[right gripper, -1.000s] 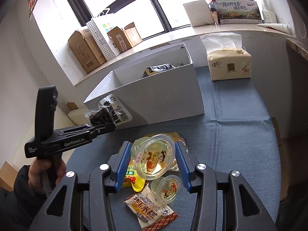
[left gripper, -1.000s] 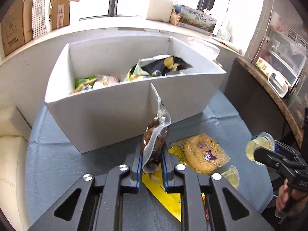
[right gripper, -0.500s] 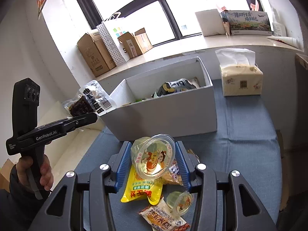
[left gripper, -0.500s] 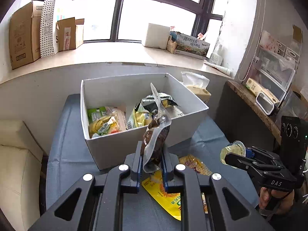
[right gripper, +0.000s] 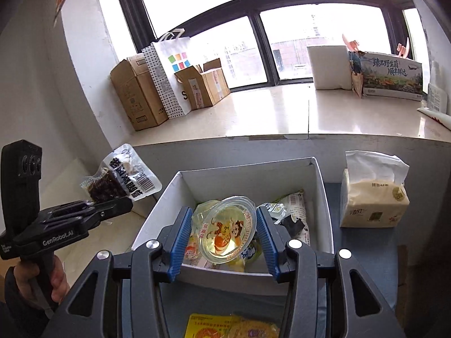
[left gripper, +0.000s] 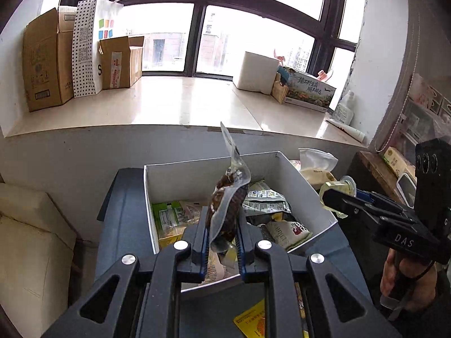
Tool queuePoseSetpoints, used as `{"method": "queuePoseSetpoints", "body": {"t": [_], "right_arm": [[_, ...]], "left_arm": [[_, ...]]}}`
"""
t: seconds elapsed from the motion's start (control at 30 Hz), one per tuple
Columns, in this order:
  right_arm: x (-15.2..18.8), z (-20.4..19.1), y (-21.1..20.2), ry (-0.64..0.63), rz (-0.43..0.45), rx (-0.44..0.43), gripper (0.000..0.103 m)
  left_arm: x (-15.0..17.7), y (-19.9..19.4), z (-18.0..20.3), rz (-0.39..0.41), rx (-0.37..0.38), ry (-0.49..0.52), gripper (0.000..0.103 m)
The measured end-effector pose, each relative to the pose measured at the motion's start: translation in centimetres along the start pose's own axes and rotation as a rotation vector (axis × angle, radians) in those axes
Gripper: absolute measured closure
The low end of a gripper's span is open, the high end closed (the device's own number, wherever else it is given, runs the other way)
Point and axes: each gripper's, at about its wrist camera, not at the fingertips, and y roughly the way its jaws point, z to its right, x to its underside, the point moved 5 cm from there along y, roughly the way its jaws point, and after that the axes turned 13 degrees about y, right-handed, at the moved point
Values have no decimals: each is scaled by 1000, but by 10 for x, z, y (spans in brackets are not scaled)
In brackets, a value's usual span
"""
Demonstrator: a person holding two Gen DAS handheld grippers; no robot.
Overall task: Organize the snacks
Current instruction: 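Carry the jelly cup and clear bag into the box and open both tools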
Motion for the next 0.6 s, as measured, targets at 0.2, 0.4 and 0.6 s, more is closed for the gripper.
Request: {"method": "queuePoseSetpoints", "body": {"t": [0.2,0.4,0.6], "right_arm": [[-15,37,41,95,-33,91,41],[-8,68,37,199,-15,106,7],[-5,70,20,214,-2,79,0]], "left_arm": [[5,42,-10,-88,-39,24,58],[18,48,-12,-98,-30,16,0],[21,47,-9,-106,-30,17,0]]}}
